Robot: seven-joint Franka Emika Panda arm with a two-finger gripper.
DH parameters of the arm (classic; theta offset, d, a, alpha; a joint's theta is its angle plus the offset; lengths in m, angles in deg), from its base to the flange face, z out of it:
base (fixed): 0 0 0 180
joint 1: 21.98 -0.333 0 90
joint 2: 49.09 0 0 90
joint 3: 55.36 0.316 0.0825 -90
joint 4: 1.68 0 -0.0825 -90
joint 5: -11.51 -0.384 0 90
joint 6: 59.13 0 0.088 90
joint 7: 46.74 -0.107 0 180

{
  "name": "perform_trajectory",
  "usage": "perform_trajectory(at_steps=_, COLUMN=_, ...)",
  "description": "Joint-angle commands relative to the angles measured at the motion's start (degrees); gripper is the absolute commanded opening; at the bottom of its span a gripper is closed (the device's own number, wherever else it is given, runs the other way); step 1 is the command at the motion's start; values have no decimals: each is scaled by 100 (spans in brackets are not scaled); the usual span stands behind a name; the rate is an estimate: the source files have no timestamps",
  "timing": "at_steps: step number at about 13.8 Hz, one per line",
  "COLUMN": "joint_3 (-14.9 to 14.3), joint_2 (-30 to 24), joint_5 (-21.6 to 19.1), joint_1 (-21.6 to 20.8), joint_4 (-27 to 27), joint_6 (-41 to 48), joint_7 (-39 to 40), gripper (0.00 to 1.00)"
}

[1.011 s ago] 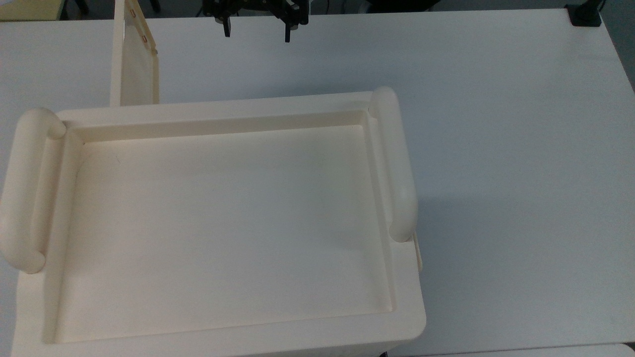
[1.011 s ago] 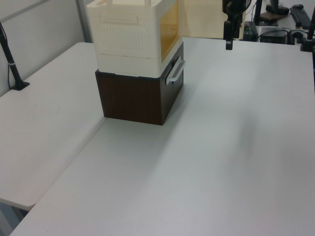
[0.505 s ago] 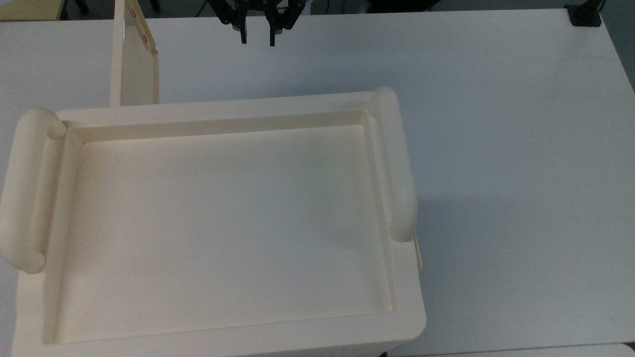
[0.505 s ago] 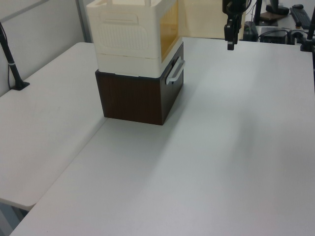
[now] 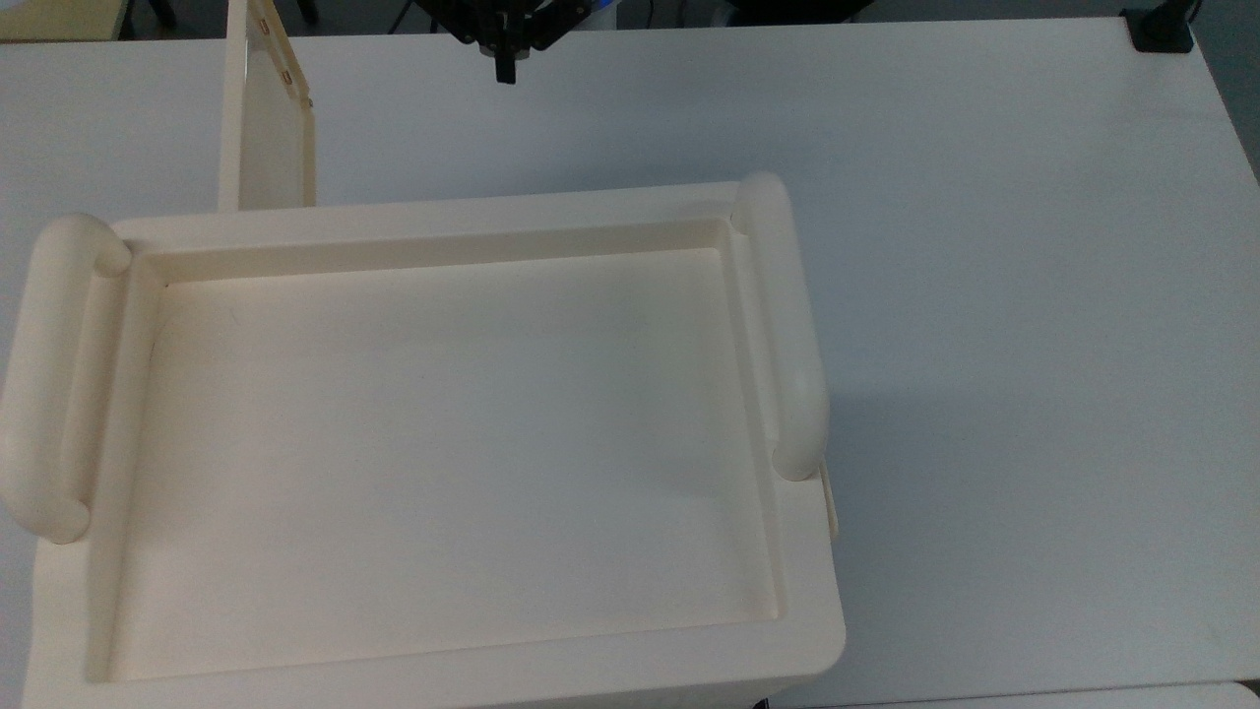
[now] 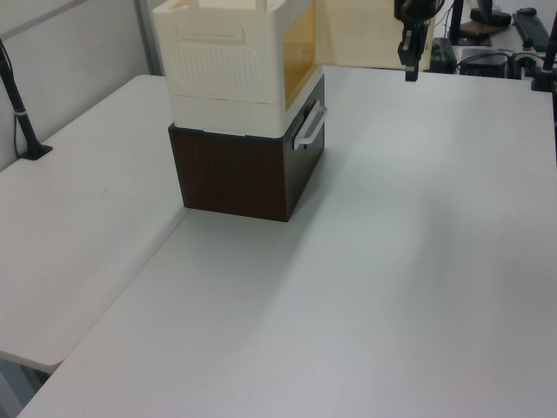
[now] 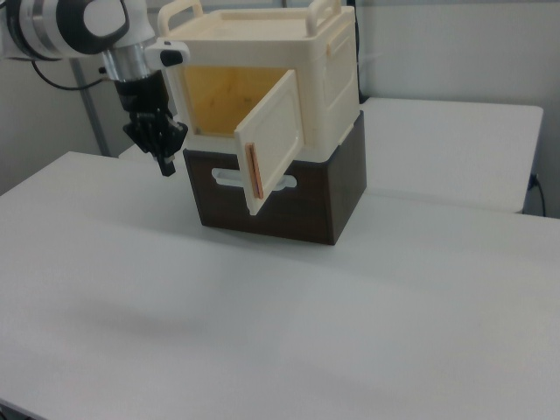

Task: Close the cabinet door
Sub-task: 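Push the cream door with the gripper, swinging it shut against the cabinet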

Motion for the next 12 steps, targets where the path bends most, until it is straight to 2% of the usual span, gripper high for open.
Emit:
perform_trajectory(at_steps=1, joint_3=-148, joint_2=-138, joint_5=-100, joint_1=277, joint_4=-722, joint_6=289, joint_7=87, gripper=0)
perform_trajectory(at_steps=3, joint_3=-350, joint_2=-138, joint_5=-100, joint_1=427, joint_4=-1269, joint_6=280, joint_7=51, gripper=0)
perform_trajectory(at_steps=8, joint_3=-1132, joint_2=-120, joint_5=-100, joint_1=558, joint_4=-1578, joint_6=-70, joint_7=156, gripper=0)
perform_trajectory(at_steps=10, joint_3=-1282, joint_2=-33, joint_5=-118, joint_1=786, joint_4=-1526, joint_6=-395, joint_7=314, gripper=0)
perform_trajectory(at_steps=12, joint_3=-1292, joint_2=72, joint_5=-127, joint_1=893, joint_4=-1517, joint_6=-467, joint_7=525, gripper=0)
